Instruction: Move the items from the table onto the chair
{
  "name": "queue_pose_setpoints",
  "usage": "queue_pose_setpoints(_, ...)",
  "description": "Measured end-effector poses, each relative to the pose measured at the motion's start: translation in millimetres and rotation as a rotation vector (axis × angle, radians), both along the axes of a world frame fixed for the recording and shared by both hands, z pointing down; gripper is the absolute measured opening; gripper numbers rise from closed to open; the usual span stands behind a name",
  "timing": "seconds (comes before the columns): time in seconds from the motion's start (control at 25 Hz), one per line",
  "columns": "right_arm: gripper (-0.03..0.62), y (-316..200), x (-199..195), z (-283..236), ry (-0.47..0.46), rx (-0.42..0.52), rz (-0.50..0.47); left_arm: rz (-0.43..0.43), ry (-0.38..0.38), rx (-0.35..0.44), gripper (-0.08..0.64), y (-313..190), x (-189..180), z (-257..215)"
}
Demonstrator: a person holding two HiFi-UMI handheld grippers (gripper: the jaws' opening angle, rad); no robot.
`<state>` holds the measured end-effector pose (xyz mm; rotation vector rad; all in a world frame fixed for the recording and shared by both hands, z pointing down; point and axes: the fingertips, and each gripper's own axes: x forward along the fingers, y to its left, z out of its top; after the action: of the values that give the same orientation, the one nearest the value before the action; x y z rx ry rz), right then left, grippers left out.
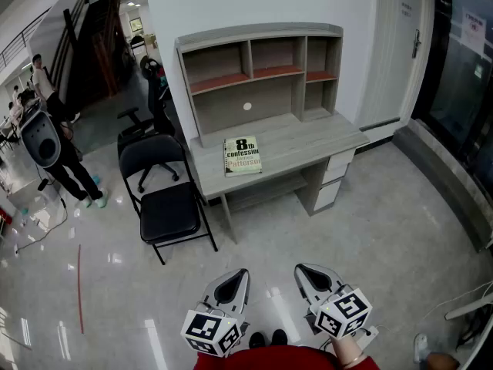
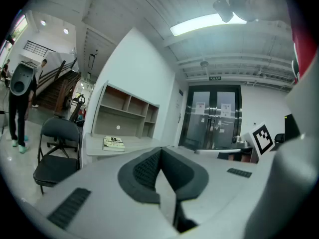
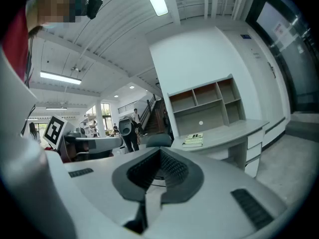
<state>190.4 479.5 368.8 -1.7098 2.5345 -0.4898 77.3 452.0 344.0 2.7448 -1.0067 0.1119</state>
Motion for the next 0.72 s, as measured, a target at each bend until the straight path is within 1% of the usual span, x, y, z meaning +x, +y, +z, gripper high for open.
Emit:
queue_pose_setpoints(0.52,0.011,-0.9,1.2,4.0,-0.003,-0.017,-0.004,-0.023,0.005,-0.009,0.008,-3.1,-4.3,1.3)
queue_pose_setpoints(0.72,0.011,-0.6,6.3,7.4,-0.066,-0.029,-0.018,-0.041,0.022,-0.032,0.008,-5.3,-5.1,5.0)
